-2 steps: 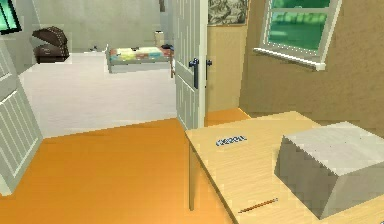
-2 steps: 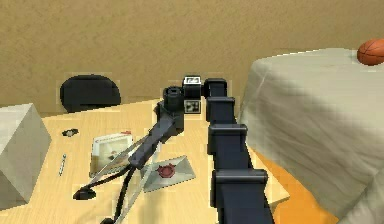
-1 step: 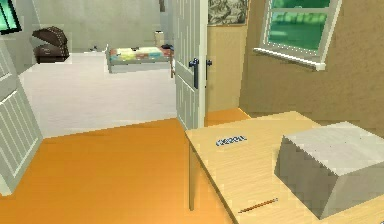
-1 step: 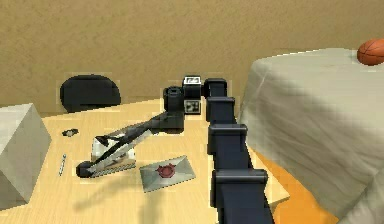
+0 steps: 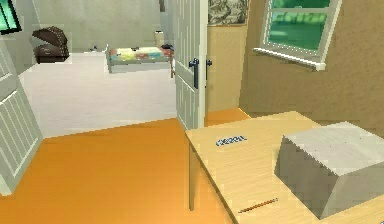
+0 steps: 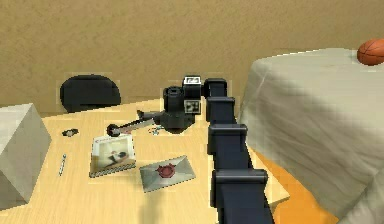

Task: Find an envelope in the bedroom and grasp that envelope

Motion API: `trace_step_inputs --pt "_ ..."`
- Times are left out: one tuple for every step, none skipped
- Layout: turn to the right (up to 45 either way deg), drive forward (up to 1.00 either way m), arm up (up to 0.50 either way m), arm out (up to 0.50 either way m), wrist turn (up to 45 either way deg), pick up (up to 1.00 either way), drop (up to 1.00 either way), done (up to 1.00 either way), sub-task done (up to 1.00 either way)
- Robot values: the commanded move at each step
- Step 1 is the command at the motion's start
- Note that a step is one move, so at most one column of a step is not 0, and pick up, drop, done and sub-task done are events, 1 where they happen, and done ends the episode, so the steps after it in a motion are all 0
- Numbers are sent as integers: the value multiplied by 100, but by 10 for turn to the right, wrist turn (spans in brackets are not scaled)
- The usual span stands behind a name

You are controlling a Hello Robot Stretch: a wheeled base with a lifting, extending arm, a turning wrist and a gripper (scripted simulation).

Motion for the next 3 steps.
trace_step_inputs --pt "0 0 -30 0 0 0 0 0 0" --pt "0 0 0 0 0 100 0 0 0" --pt "0 0 10 0 0 0 0 0 0"
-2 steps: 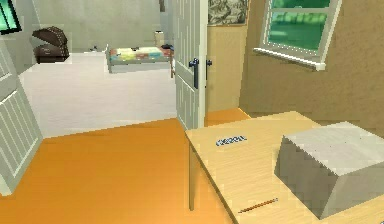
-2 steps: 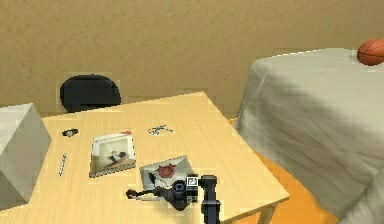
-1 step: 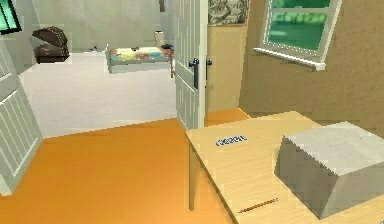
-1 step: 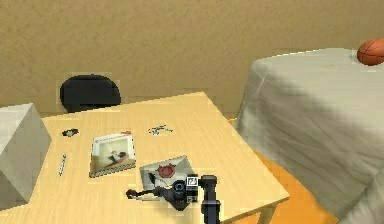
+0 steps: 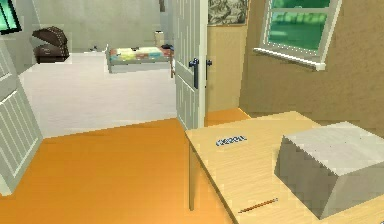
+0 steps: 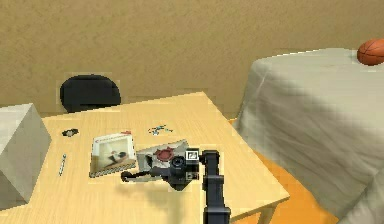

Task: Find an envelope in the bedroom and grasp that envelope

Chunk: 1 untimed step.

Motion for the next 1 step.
trace_step_inputs --pt "0 0 0 0 0 0 0 100 0"
